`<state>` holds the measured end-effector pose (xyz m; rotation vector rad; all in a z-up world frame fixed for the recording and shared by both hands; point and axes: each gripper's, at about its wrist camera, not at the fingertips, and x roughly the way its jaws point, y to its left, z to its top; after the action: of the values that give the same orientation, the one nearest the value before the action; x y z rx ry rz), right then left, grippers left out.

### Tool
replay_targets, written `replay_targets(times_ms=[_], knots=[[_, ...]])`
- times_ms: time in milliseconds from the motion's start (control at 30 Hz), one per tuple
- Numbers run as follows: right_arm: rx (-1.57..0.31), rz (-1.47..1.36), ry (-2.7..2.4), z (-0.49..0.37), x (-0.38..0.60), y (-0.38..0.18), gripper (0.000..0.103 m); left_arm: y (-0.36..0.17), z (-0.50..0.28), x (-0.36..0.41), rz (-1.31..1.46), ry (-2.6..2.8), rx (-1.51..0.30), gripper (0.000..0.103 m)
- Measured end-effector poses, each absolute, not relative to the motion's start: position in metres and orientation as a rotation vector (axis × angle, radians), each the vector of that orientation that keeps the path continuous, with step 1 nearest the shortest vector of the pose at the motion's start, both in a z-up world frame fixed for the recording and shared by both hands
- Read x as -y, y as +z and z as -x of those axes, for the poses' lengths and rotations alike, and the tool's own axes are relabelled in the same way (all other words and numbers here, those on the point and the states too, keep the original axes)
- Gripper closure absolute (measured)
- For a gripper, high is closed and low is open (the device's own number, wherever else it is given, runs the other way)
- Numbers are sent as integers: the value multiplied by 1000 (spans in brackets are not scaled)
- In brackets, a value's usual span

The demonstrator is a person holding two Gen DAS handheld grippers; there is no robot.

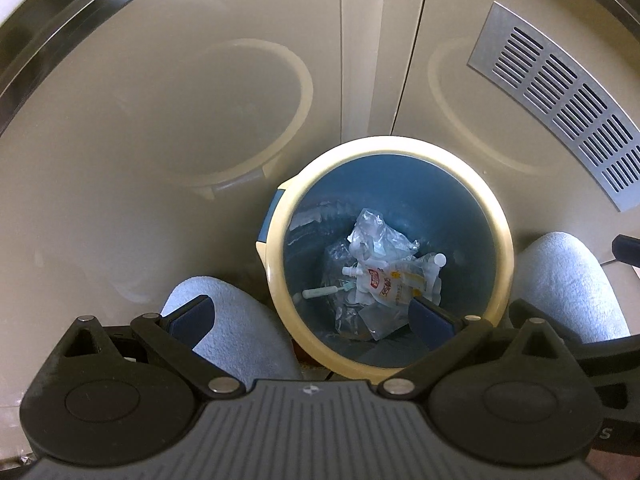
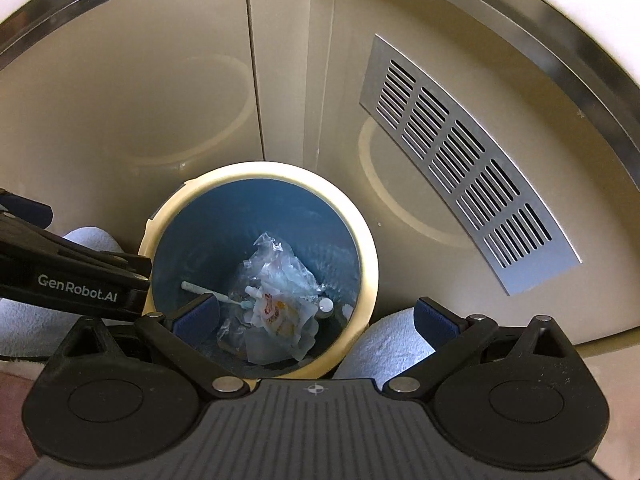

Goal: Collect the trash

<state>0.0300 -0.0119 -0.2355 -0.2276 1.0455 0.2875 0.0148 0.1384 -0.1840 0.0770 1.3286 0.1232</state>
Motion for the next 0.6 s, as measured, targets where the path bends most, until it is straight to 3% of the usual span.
replay_targets(times_ms=[600], knots=[[-1015, 224, 302, -20, 14, -226, 0, -169, -11, -137, -97, 127, -1303, 0]])
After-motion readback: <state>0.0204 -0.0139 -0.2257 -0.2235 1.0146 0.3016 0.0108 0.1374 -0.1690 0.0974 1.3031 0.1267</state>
